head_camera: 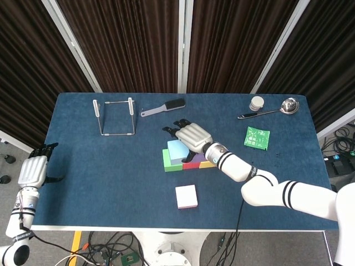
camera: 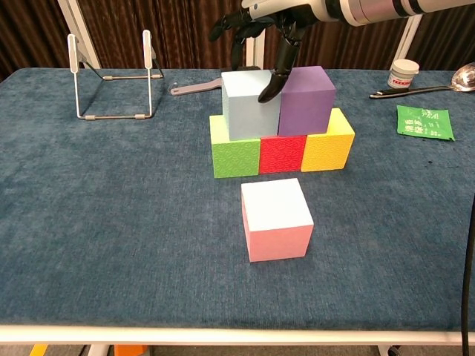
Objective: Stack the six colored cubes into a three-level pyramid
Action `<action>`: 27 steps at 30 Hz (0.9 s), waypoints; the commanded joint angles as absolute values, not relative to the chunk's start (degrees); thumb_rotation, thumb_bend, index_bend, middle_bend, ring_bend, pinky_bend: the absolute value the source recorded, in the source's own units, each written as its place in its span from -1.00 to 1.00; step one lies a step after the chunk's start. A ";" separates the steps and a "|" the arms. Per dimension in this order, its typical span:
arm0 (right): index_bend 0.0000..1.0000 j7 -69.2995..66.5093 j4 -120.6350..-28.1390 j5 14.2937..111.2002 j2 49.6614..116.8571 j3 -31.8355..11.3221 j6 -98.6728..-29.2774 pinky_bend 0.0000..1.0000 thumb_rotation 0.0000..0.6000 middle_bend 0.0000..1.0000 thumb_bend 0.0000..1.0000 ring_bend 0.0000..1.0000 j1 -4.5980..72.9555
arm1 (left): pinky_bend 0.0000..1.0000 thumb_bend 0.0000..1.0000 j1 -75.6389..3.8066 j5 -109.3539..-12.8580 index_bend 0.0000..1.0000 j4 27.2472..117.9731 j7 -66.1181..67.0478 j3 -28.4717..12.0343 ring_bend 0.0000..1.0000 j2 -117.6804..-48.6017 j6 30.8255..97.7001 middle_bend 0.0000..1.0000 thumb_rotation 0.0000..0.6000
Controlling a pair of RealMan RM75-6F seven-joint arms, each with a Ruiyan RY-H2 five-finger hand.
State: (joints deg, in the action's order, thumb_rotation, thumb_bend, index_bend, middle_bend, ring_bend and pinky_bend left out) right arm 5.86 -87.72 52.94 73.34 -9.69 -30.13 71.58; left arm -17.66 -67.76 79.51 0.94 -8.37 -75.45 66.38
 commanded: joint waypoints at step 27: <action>-1.00 6.70 -118.97 64.42 55.56 -9.92 -57.37 -1.00 1.00 -0.38 -1.00 -1.00 51.33 | -0.71 -0.77 -17.75 -68.23 -0.77 80.82 0.42 -8.70 -0.90 -74.37 66.55 -0.73 1.00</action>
